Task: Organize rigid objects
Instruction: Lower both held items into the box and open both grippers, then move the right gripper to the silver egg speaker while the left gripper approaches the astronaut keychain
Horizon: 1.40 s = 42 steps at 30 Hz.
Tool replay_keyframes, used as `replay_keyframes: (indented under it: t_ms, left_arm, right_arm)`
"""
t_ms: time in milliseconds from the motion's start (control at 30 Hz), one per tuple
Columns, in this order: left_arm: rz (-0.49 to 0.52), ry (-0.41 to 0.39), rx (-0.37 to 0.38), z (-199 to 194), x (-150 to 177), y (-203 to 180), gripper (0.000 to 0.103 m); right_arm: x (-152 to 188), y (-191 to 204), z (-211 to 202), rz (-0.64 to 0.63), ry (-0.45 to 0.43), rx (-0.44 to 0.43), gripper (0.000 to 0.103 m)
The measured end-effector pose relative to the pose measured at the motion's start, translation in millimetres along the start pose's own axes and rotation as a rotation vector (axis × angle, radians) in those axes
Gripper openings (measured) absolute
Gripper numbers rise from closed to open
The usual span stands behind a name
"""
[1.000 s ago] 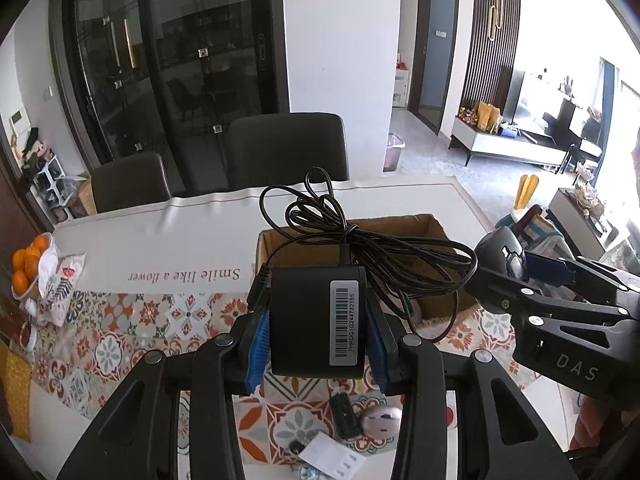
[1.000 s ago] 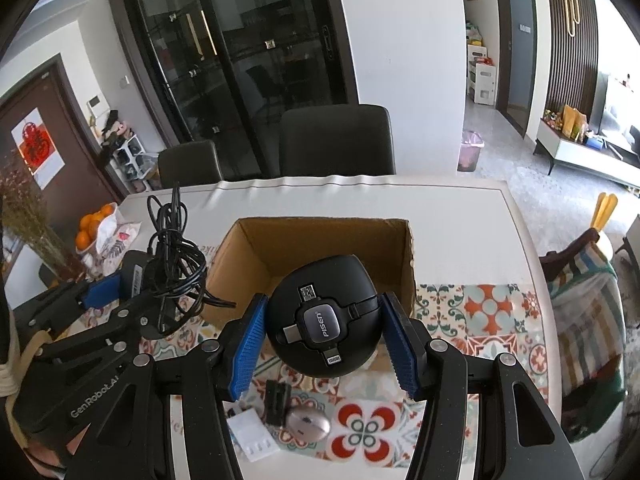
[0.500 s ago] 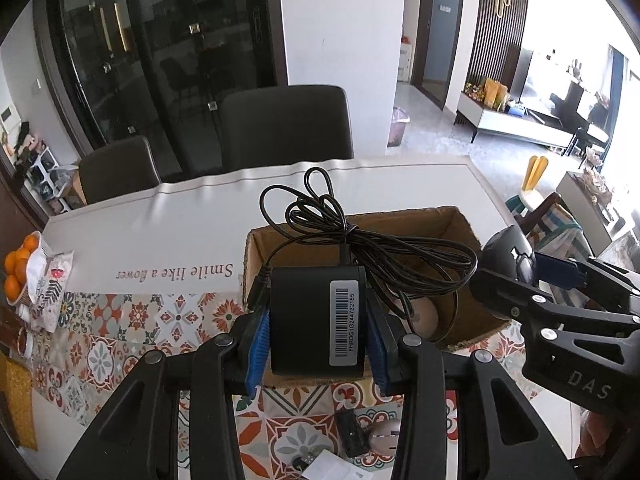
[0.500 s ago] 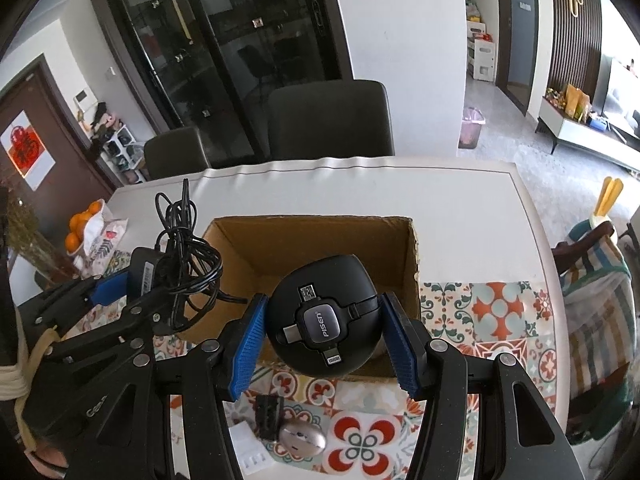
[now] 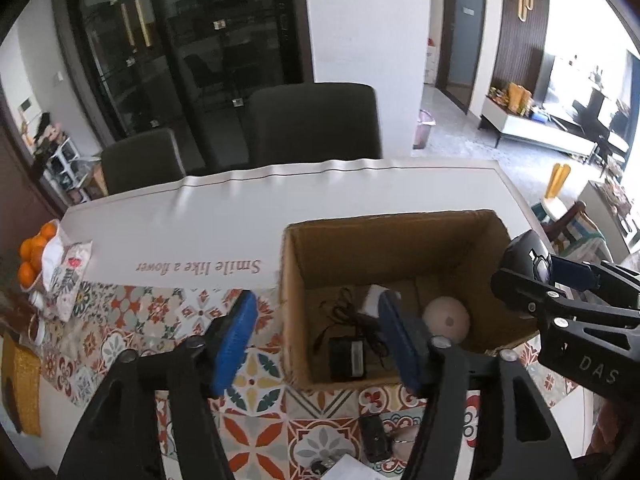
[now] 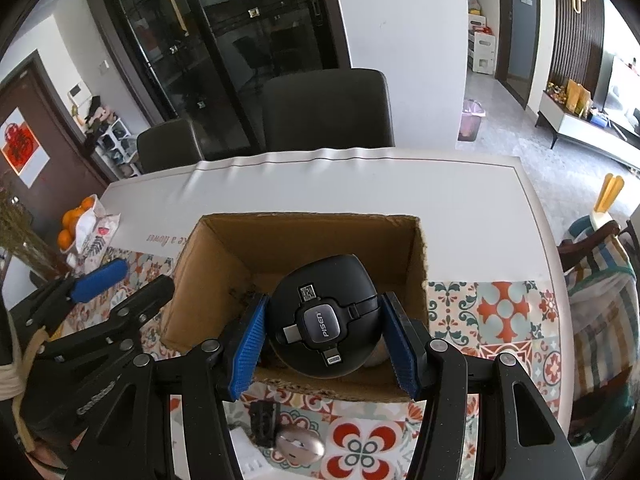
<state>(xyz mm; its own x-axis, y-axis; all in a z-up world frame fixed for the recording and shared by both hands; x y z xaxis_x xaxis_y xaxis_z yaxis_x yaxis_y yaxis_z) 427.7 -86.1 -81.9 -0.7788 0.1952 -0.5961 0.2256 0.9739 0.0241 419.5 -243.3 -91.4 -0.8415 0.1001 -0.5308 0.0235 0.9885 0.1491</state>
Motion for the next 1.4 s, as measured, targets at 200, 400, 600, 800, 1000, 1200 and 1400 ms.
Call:
replay_keyframes:
  t_ms: [200,400,600,800,1000,1200,1400]
  left_arm:
    - [-0.015,-0.022,-0.021,-17,11,14,0.076]
    - [-0.021,-0.046,-0.036,-36,25,20,0.088]
    - [-0.039,-0.042,-0.026,-48,45,22,0.09]
    - [-0.049,-0.022,-0.036,-54,66,22,0.09]
    - [-0.066,0.02,-0.035,-53,92,22,0.09]
    - [-0.096,0.078,-0.038,-41,117,24,0.09]
    - [-0.099,0.129,-0.053,-30,139,25,0.09]
  right_arm:
    - [1,12,-1,-0.033,-0.021,0.005,0.069]
    - [8,17,-18,-0.05,-0.058,0.015,0.069]
    - [29,25,-35,-0.07,-0.077,0.003,0.069]
    - [51,30,-45,-0.077,-0.087,-0.006,0.069]
    - [72,34,-46,-0.093,-0.084,-0.027,0.069]
    - [92,35,-33,-0.097,-0.04,-0.043,0.069]
    - [112,34,-12,-0.094,0.021,-0.052,0.069]
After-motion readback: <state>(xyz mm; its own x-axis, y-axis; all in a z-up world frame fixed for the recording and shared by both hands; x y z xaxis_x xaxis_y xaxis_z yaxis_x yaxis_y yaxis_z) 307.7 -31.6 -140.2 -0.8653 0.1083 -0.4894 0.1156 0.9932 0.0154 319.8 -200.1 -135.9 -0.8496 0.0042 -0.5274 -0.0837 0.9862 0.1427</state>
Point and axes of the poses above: each gripper's, at about its wrist camera, not at the fingertips, and z roughly the way its jaws point, y to its left, x to its underside, the point moved 4 cm from there along z, roughly the way its jaws point, and after that the axes turned 3 degrees about x, right-handed, at the moved point
